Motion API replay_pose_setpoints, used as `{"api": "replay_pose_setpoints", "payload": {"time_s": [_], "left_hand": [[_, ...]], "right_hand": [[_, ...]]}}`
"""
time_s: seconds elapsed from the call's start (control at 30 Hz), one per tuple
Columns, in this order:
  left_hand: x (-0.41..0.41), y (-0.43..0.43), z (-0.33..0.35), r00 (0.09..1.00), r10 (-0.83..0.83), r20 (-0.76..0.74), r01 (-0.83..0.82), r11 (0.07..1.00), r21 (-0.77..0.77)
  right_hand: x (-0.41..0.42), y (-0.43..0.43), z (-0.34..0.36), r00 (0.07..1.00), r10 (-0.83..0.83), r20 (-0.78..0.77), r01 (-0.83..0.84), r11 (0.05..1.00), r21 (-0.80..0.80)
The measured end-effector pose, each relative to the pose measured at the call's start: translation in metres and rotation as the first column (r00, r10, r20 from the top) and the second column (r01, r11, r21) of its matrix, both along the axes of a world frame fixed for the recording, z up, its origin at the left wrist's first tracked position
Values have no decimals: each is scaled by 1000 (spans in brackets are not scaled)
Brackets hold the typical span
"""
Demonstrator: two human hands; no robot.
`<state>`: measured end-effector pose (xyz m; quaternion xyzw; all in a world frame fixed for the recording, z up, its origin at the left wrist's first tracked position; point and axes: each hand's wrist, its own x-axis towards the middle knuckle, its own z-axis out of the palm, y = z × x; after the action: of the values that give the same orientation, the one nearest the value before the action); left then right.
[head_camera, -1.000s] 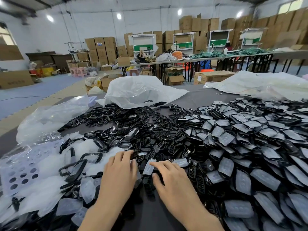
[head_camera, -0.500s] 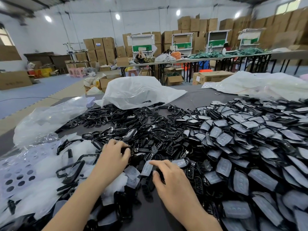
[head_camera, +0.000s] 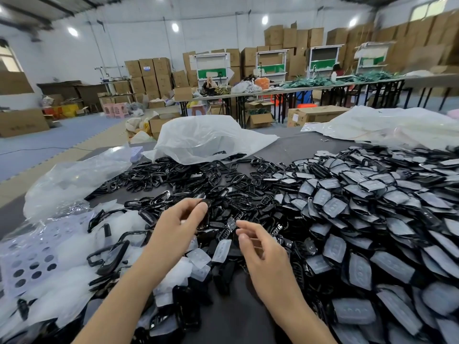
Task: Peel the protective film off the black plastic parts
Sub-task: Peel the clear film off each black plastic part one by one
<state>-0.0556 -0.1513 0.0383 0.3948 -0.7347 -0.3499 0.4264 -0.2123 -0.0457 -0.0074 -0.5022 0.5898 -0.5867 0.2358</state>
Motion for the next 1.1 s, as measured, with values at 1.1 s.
{"api": "replay_pose_setpoints", "payload": {"time_s": [1.1], "left_hand": [[-10,63,-41,935,54,-351,41,965,259]], "right_hand": [[2,-8,0,874,142,465,-151,988,-20]]}}
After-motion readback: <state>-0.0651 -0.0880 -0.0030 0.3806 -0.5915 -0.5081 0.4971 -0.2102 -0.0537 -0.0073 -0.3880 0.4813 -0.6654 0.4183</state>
